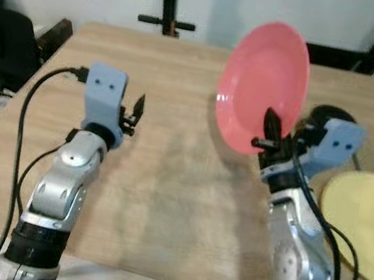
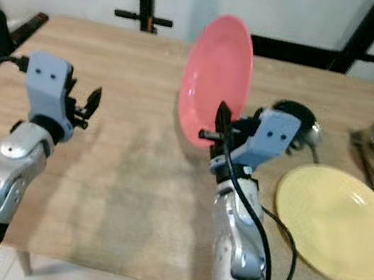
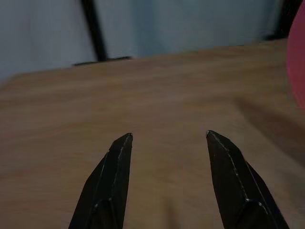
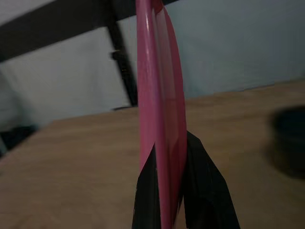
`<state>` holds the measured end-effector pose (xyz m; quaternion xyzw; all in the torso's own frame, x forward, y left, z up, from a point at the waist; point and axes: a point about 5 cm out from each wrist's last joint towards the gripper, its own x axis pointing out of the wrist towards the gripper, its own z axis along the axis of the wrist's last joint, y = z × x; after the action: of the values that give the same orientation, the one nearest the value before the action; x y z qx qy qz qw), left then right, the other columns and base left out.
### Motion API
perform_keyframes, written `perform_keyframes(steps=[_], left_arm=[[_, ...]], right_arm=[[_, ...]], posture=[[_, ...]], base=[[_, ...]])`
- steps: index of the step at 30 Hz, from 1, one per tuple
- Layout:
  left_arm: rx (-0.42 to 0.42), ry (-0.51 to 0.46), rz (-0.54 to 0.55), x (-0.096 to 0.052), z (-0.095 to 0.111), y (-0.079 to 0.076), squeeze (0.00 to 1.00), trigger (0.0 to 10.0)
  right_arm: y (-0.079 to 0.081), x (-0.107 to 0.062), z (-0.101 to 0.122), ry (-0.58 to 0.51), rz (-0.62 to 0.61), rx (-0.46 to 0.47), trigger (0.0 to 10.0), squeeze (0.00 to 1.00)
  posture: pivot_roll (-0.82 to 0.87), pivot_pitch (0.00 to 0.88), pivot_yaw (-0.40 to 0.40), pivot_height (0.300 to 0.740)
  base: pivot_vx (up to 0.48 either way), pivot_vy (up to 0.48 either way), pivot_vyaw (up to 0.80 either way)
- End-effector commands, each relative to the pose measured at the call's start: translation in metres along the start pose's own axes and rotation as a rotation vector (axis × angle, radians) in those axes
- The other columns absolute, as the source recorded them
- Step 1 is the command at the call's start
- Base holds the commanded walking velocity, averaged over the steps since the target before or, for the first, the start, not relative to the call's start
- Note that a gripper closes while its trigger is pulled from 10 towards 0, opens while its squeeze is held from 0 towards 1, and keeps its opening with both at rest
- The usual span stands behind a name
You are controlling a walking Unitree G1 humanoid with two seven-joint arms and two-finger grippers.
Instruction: Setting the table
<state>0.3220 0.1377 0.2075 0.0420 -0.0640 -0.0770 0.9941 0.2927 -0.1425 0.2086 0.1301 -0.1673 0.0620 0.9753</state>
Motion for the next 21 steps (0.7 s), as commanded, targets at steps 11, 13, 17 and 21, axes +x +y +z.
perform_keyframes(steps=[11, 13, 17, 21], left_arm=[[0.012, 0.014, 0.011, -0.0014, -0.005, 0.004, 0.0, 10.0], [0.013, 0.013, 0.009, -0.0012, -0.0048, 0.0035, 0.0, 10.0], [0.012, 0.013, 0.007, -0.0009, -0.0047, 0.003, 0.0, 10.0], [0.012, 0.014, 0.005, -0.0011, -0.005, 0.0029, 0.0, 10.0]], right_arm=[[0.0042, -0.0008, -0.0011, -0.007, 0.008, 0.013, 10.0, 0.0], [0.0039, -0.0009, -0.001, -0.007, 0.007, 0.013, 10.0, 0.0], [0.0036, -0.0011, -0.0009, -0.008, 0.005, 0.012, 10.0, 0.0], [0.0037, -0.0014, -0.001, -0.008, 0.004, 0.012, 10.0, 0.0]], posture=[[-0.12, 0.03, 0.069, 0.74], [-0.12, 0.03, 0.069, 0.74], [-0.12, 0.03, 0.069, 0.74], [-0.12, 0.031, 0.071, 0.74]], base=[[-0.423, 0.0, 0.0], [-0.424, 0.0, 0.0], [-0.422, 0.0, 0.0], [-0.421, 0.0, 0.0]])
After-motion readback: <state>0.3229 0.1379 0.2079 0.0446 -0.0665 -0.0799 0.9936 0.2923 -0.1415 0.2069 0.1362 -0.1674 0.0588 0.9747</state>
